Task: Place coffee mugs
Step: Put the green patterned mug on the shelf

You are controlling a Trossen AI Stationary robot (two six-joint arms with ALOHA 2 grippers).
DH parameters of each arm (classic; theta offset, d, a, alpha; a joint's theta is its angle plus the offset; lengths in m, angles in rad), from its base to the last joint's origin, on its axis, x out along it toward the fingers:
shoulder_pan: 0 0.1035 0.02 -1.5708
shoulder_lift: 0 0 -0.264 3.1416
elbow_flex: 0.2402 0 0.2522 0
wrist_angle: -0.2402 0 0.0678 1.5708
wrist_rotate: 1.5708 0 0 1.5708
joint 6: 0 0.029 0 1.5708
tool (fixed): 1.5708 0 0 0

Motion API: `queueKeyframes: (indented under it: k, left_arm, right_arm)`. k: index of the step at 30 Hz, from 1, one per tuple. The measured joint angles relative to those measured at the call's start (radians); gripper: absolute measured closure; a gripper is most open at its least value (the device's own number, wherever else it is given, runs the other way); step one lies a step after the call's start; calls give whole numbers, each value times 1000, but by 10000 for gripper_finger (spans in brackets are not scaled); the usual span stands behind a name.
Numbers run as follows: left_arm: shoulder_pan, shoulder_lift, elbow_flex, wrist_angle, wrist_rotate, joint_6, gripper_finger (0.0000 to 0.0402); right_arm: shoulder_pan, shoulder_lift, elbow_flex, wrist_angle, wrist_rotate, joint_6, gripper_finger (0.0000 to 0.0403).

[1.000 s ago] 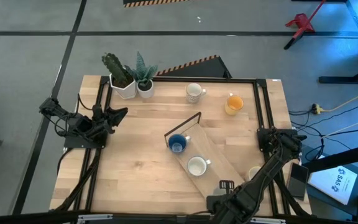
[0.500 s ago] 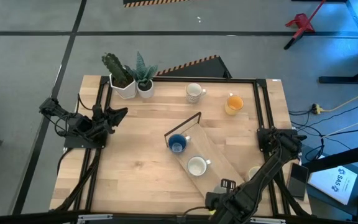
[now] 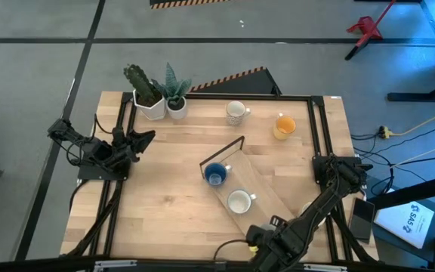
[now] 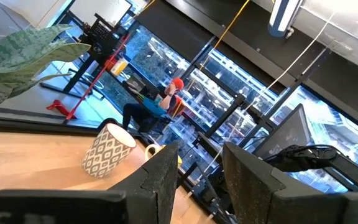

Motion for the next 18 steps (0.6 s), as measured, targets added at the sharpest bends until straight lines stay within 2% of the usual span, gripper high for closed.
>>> queueKeyframes:
  k: [12, 18]
  left_arm:
    - [0, 0, 0, 0, -4, -7, 280]
    - [0, 0, 0, 0, -6, -24, 280]
  right_arm:
    - [0, 2, -1, -3, -13, 172, 403]
    - [-8, 2, -2, 6, -20, 205, 403]
